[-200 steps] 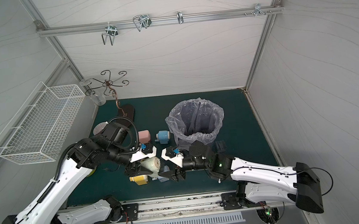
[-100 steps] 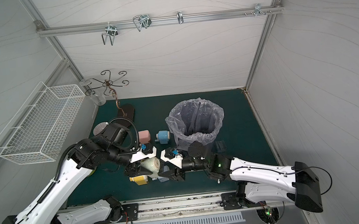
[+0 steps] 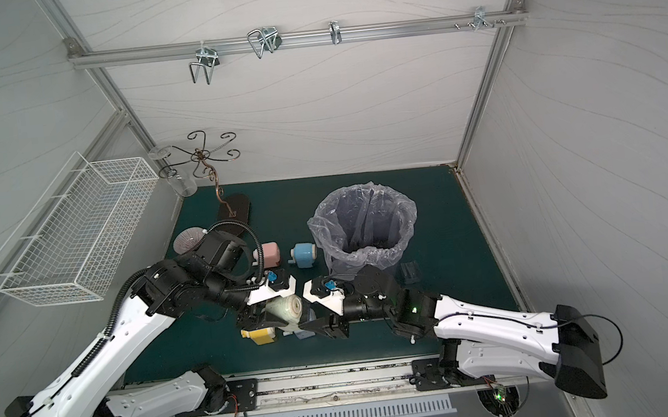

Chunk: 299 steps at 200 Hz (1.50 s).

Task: Take out the pencil sharpener tray and clean the shavings
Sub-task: Open the container of the pencil sharpener.

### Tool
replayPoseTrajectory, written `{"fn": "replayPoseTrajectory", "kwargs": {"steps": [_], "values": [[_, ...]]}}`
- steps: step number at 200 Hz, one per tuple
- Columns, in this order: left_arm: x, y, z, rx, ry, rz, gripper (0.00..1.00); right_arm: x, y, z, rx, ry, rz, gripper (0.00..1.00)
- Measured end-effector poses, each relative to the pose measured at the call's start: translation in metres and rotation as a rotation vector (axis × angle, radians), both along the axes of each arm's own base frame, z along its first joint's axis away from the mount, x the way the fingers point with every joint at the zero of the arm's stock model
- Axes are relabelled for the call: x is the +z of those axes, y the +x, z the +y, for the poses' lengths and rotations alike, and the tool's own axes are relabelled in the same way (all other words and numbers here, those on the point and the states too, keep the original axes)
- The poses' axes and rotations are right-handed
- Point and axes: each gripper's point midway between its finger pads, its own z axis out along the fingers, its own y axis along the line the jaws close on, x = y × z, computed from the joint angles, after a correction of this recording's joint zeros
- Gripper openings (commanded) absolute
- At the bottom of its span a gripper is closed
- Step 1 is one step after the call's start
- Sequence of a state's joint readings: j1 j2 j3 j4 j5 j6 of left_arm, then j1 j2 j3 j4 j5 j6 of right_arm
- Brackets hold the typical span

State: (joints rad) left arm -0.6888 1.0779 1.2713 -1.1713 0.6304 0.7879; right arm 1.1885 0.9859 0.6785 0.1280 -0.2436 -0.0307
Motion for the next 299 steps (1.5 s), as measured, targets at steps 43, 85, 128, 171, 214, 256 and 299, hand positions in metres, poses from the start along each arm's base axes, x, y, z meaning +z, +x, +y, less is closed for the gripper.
{"fn": "replayPoseTrajectory", "kwargs": {"steps": [43, 85, 128, 171, 214, 256, 299], "values": [[-0.005, 0.001, 0.001, 0.002, 0.018, -0.004, 0.00, -0.001, 0.002, -0.009, -0.012, 0.001, 0.002, 0.00], [-0.008, 0.000, 0.002, 0.003, 0.029, -0.006, 0.00, -0.001, 0.001, -0.014, -0.014, -0.004, 0.005, 0.00], [-0.011, -0.001, 0.004, 0.003, 0.045, -0.006, 0.00, 0.002, 0.000, -0.027, -0.028, 0.004, 0.001, 0.00], [-0.028, -0.008, 0.018, 0.010, 0.116, 0.012, 0.00, 0.004, 0.000, -0.047, -0.077, 0.023, 0.009, 0.00], [-0.032, -0.010, 0.024, 0.017, 0.135, 0.009, 0.00, 0.010, 0.003, -0.061, -0.127, 0.024, 0.000, 0.00], [-0.035, -0.010, 0.026, 0.022, 0.147, 0.006, 0.00, 0.036, 0.014, -0.070, -0.202, 0.033, -0.020, 0.00], [-0.046, -0.009, 0.030, 0.031, 0.180, 0.011, 0.00, 0.098, 0.040, -0.086, -0.327, 0.125, -0.009, 0.00]]}}
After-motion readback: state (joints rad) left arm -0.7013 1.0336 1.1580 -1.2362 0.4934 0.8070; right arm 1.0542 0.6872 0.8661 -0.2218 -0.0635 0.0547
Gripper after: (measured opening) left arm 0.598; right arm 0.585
